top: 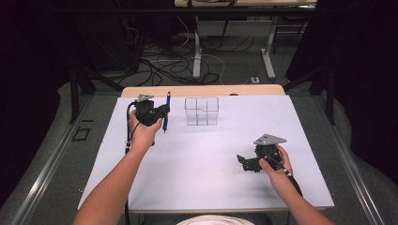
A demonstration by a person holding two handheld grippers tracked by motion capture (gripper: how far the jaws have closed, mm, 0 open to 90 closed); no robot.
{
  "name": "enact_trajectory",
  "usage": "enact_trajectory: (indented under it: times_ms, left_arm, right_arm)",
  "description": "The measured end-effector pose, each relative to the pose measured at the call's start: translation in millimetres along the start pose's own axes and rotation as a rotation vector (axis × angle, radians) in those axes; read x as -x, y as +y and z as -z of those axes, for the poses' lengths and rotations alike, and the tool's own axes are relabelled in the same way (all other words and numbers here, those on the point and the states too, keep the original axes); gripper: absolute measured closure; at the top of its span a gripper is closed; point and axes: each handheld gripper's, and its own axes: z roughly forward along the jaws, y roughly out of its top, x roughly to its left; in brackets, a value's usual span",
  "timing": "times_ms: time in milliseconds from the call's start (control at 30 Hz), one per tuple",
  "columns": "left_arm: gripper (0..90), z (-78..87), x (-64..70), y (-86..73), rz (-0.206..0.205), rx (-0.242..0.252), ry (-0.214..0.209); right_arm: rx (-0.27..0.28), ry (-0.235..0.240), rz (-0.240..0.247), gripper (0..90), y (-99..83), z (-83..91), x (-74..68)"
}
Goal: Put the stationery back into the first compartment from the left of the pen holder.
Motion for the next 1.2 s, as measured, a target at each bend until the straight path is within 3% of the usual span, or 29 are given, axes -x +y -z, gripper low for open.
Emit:
enact_trajectory:
  times_ms: [500, 1067, 1200]
  left_arm:
    - [79.6, -9.6, 18.8, 21.9, -0.048, 0.096, -0.005]
    - [79.6, -22.4, 31.1, 47.3, -0.062, 0.148, 0.005]
    - [79.6, -25.5, 33.7, 53.0, -0.042, 0.169, -0.004]
  right_arm:
    - [0.008, 0.001, -0.021, 0.2, 0.2, 3.3, 0.3]
    - [0.023, -0.001, -0.025, 0.2, 0.3, 7.5, 1.2]
    - [0.024, -0.006, -0.032, 0.2, 0.0, 8.1, 1.7]
